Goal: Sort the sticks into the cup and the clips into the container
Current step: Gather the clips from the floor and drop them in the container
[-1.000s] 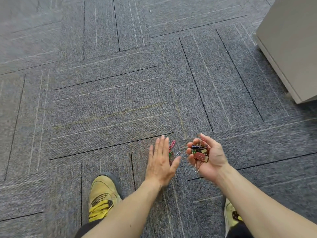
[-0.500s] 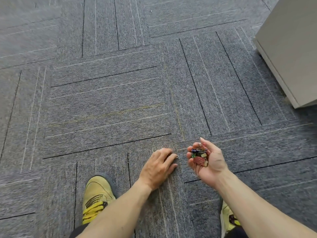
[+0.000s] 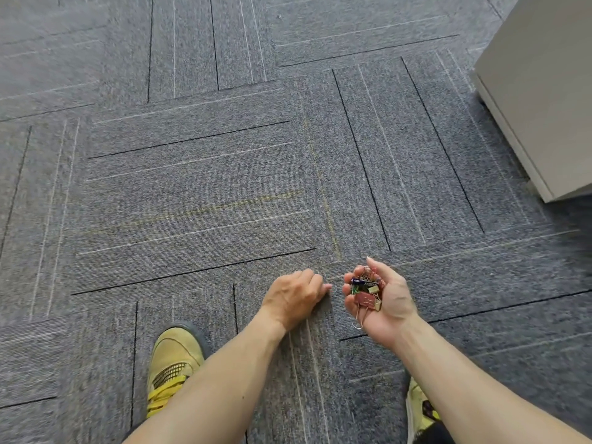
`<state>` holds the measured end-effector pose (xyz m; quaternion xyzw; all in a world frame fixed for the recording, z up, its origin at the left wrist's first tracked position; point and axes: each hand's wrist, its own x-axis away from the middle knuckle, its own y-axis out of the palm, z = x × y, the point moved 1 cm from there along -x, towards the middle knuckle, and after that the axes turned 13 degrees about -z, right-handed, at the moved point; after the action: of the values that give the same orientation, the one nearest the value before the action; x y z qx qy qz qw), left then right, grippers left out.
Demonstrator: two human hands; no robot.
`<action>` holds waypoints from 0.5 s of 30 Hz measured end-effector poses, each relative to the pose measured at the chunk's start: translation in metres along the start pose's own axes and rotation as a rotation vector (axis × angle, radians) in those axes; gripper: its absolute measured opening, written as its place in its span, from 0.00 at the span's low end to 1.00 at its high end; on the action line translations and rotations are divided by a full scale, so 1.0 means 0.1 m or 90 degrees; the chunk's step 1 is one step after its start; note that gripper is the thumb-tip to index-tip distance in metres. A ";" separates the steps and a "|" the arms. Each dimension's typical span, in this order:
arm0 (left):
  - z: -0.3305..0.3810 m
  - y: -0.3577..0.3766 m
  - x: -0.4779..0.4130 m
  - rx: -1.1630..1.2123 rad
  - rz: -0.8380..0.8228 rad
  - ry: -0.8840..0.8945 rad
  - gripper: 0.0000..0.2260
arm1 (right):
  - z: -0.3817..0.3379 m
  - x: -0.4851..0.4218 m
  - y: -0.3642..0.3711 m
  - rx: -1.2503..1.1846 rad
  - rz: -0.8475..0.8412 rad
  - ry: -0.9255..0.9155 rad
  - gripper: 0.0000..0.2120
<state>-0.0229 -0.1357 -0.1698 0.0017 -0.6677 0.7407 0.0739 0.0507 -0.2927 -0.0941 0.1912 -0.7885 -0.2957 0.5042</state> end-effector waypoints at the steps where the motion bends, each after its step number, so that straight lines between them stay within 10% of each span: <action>1: -0.01 -0.02 -0.03 0.003 -0.025 -0.006 0.18 | -0.01 0.00 0.00 -0.001 0.002 -0.001 0.17; 15: 0.36 -1.03 -0.31 0.366 0.165 -0.006 0.18 | 0.07 -0.11 0.15 0.017 0.014 0.008 0.17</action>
<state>0.0162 -0.1646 -0.0668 -0.0594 -0.4260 0.9023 -0.0280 0.0491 -0.2729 -0.0944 0.1914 -0.7914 -0.2783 0.5095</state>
